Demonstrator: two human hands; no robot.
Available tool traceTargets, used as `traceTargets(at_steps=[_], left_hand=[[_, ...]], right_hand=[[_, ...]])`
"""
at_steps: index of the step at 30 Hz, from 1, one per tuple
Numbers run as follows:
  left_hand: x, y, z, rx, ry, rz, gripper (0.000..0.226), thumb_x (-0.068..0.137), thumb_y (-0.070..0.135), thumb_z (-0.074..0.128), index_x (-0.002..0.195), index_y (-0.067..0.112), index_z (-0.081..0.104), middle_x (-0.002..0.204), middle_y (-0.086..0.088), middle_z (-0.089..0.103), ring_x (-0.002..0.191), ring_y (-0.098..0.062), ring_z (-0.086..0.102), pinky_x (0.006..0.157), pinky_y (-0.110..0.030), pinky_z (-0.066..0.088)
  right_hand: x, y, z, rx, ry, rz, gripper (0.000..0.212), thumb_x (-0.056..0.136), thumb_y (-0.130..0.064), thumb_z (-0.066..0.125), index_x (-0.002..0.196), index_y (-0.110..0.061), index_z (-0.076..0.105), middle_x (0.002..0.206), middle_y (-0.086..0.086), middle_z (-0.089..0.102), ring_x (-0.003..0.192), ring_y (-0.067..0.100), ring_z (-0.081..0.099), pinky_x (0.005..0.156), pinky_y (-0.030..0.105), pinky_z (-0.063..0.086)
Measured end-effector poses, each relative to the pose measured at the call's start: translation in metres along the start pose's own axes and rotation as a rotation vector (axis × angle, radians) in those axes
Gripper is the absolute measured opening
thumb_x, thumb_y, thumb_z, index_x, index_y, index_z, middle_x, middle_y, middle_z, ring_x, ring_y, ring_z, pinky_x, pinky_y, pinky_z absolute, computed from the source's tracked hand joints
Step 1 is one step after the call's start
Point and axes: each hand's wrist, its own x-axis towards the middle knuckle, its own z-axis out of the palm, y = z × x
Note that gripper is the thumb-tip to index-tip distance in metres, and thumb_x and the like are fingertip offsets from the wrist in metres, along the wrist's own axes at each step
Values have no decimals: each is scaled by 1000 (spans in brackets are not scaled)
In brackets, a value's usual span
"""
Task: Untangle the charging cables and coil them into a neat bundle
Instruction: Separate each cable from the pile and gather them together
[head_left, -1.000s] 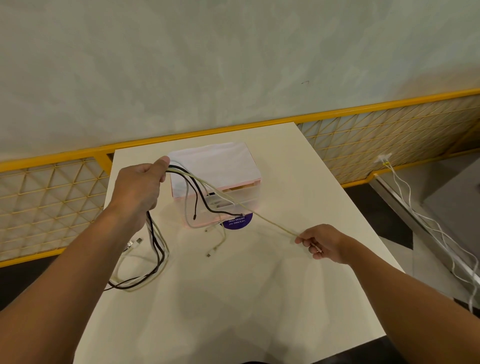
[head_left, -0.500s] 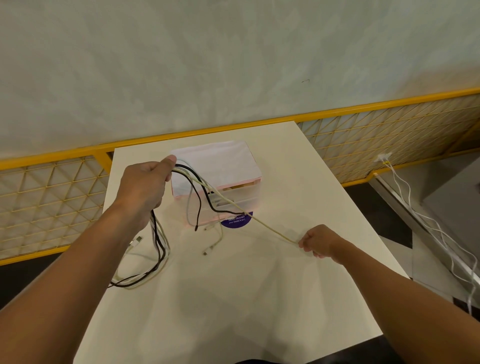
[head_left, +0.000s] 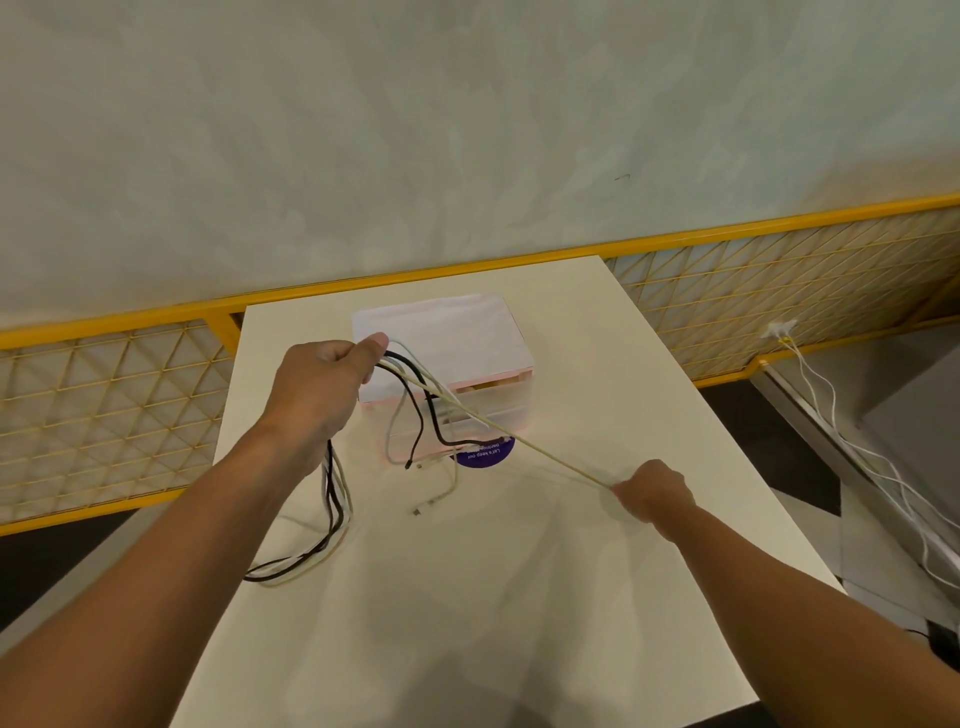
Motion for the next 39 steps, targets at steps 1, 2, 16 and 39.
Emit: traceTargets(at_steps=[1, 2, 16, 39], left_hand=[[0, 0, 0, 6, -2, -1, 52, 94, 41, 66, 55, 12, 46, 47, 4, 30, 49, -19, 22, 51, -29, 22], [0, 0, 0, 11, -9, -4, 52, 94, 41, 65, 56, 12, 46, 48, 3, 30, 49, -19, 22, 51, -28, 23], [-12, 12, -8, 89, -464, 61, 47, 94, 45, 61, 62, 12, 48, 50, 3, 25, 48, -17, 15, 50, -27, 15], [-19, 12, -18, 101, -503, 113, 53, 86, 54, 59, 70, 4, 61, 49, 3, 30, 48, -14, 20, 45, -21, 22]], right_hand=[[0, 0, 2, -10, -6, -5, 28, 87, -32, 69, 96, -8, 58, 87, 7, 60, 82, 27, 65, 70, 34, 57], [2, 1, 4, -21, -28, -15, 28, 87, -33, 68, 96, -8, 59, 87, 7, 62, 81, 26, 66, 70, 34, 58], [-24, -64, -39, 15, -330, -444, 17, 96, -16, 61, 99, -7, 76, 108, 8, 72, 106, 25, 65, 98, 36, 49], [-135, -170, -76, 303, -779, -953, 33, 102, -35, 55, 80, -12, 62, 66, 3, 54, 63, 22, 45, 66, 35, 43]])
